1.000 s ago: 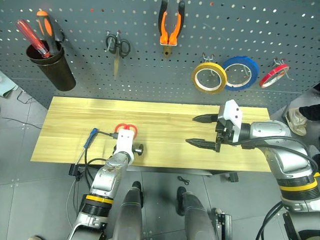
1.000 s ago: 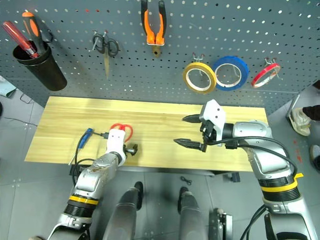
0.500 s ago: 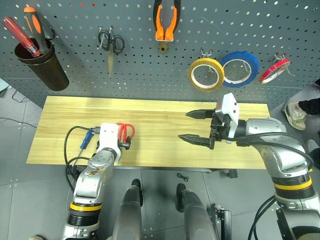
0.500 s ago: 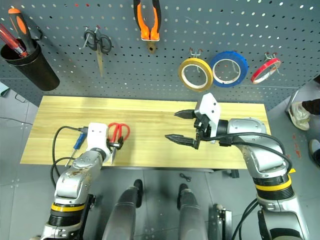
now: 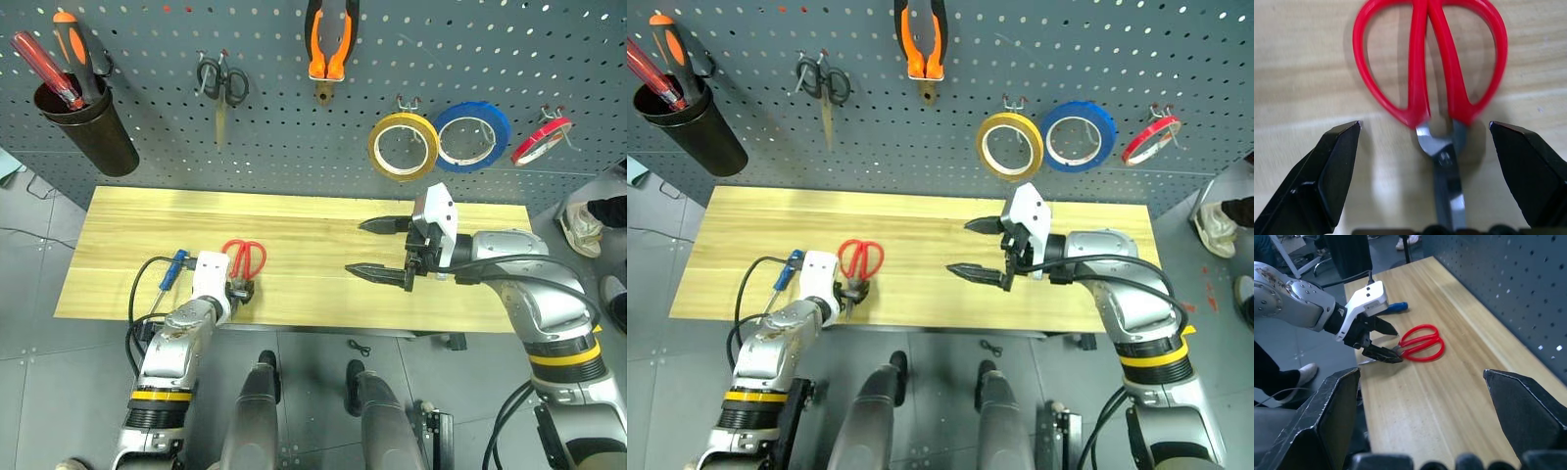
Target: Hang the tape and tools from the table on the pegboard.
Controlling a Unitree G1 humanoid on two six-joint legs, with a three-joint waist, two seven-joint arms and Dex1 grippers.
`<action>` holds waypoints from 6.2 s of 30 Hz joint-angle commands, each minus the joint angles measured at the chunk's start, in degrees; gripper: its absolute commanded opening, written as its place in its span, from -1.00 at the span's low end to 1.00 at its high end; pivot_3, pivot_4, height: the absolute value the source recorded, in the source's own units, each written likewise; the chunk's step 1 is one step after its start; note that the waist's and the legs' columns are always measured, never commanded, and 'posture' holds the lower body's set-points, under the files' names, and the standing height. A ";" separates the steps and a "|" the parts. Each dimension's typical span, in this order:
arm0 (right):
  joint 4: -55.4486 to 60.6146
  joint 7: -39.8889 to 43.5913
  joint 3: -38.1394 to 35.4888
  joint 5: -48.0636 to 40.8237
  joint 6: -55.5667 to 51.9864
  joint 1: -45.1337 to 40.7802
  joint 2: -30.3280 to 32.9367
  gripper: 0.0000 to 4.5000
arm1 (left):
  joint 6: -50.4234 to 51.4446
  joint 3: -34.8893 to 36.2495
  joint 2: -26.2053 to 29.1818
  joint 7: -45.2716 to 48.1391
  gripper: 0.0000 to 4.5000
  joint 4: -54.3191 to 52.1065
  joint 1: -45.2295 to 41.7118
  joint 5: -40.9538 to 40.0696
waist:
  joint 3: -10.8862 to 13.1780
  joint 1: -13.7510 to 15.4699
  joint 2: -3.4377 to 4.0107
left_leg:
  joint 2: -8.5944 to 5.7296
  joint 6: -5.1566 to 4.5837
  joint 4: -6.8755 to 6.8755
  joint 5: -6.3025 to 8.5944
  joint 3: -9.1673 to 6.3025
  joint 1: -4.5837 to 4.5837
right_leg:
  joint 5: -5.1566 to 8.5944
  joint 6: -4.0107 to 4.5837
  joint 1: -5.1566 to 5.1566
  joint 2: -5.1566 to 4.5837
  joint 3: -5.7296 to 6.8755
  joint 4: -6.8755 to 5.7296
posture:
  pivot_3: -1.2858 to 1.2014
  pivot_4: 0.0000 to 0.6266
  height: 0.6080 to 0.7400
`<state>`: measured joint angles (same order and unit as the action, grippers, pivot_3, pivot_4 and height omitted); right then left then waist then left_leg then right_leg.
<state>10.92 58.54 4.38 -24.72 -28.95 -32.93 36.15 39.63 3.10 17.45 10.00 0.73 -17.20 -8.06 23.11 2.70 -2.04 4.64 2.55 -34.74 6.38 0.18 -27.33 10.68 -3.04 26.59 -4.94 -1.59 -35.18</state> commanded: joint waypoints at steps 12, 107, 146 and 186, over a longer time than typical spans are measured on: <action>-0.36 0.26 -0.46 0.90 2.15 -1.39 -0.03 1.00 | 5.41 -0.67 -3.76 -1.00 0.25 4.52 1.35 0.97 | -0.08 -0.13 0.14 | -0.03 0.01 -0.05 0.00 0.00 0.06 | -0.07 -0.11 -0.07 -0.02 0.00 -0.03 | 0.10 0.32 1.00; 3.37 -13.06 8.16 -0.03 -2.81 -5.85 -9.83 1.00 | -12.05 8.63 23.47 26.65 0.96 13.54 -2.74 -3.22 | -2.09 1.68 -0.09 | 0.05 -0.18 -0.30 -0.23 -0.14 0.31 | -0.05 0.59 -0.11 -0.03 0.22 -0.73 | 0.20 0.57 1.00; 12.95 -14.90 -2.16 -6.12 -9.46 -6.19 -9.69 1.00 | -1.22 14.60 19.26 25.41 -0.85 -12.27 -3.25 -12.31 | 0.55 1.34 -0.36 | -0.03 0.24 0.07 -0.43 -0.46 -0.48 | 0.24 0.23 0.60 -0.15 0.74 -1.10 | 0.22 -0.13 1.00; 7.38 -28.02 -12.62 -19.74 -11.05 -20.25 -14.06 1.00 | -55.70 15.03 11.80 5.76 -0.85 46.18 -54.04 -2.87 | -15.62 3.96 -1.08 | 0.04 0.96 0.55 -0.44 -0.25 0.21 | -1.03 0.28 -0.38 -0.04 0.98 0.21 | 0.16 -0.71 1.00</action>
<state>16.36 31.00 -6.67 -43.43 -39.49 -52.90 21.23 -13.04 18.70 28.89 16.22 46.43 -69.50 -11.71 7.48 6.66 -3.12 4.69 3.50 -34.20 5.93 -0.07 -27.11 9.66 -2.75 26.20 -4.97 -0.62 -34.98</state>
